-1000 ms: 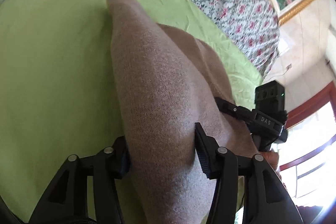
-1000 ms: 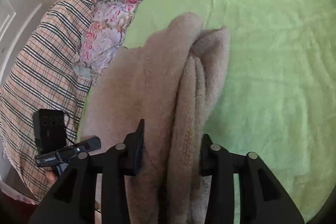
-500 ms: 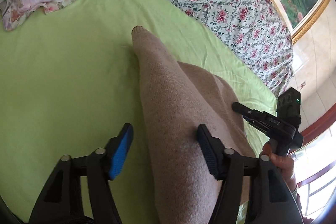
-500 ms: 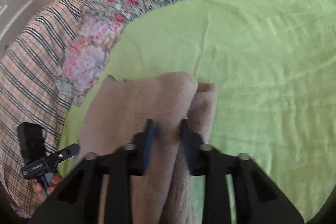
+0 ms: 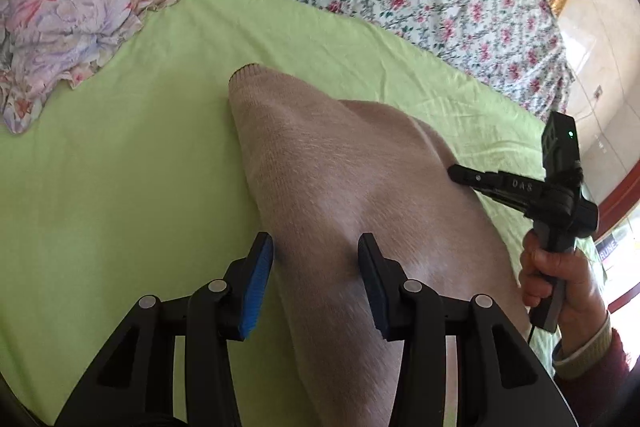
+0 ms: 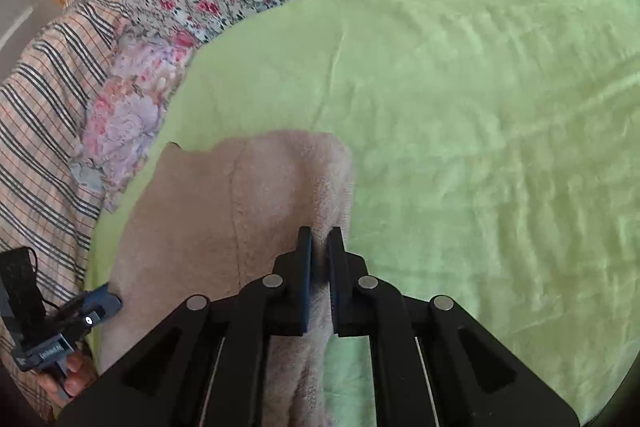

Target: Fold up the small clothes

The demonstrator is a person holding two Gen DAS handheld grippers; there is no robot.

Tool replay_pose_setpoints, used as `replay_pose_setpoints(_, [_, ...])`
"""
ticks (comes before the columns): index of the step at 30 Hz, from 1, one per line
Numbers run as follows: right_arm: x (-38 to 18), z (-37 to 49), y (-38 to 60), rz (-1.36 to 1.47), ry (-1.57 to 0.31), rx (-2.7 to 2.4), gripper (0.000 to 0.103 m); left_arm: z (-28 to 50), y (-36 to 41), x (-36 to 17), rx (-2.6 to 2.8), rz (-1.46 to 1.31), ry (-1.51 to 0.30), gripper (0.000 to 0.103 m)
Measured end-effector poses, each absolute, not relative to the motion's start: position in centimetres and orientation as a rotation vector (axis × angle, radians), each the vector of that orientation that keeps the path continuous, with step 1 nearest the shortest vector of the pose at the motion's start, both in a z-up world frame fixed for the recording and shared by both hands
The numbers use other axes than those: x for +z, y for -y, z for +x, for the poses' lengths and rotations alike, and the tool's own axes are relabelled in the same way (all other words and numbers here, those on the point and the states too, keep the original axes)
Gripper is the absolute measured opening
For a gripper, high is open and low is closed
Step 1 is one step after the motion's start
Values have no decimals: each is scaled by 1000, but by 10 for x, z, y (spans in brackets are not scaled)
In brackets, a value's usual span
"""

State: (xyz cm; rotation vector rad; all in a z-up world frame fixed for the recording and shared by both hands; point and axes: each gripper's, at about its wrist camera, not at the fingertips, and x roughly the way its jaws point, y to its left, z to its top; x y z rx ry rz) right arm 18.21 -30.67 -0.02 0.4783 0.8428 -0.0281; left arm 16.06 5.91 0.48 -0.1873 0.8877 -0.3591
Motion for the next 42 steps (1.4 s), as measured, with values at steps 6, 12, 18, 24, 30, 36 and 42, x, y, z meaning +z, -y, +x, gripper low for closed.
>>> replay_pose_setpoints(6, [29, 111, 283, 495, -780, 43, 30, 77, -68, 16, -407, -141, -832, 55])
replay_pose_setpoints(12, [9, 38, 255, 524, -774, 94, 42, 9, -63, -8, -422, -109, -845, 57])
replay_pose_setpoints(18, [-18, 36, 243, 540, -827, 94, 42, 16, -42, -34, -356, -45, -866, 56])
replay_pose_setpoints(24, [-4, 34, 239, 515, -769, 99, 6, 41, -50, -38, -250, -122, -884, 25])
replay_pose_setpoints(30, [0, 29, 245, 402, -772, 19, 6, 33, -36, -44, -149, -59, -893, 10])
replay_pose_setpoints(36, [-30, 32, 252, 369, -853, -63, 6, 36, -42, -44, -150, -94, -923, 10])
replay_pose_setpoints(42, [-37, 41, 249, 311, -897, -89, 7, 37, -46, -50, -163, -123, -943, 10])
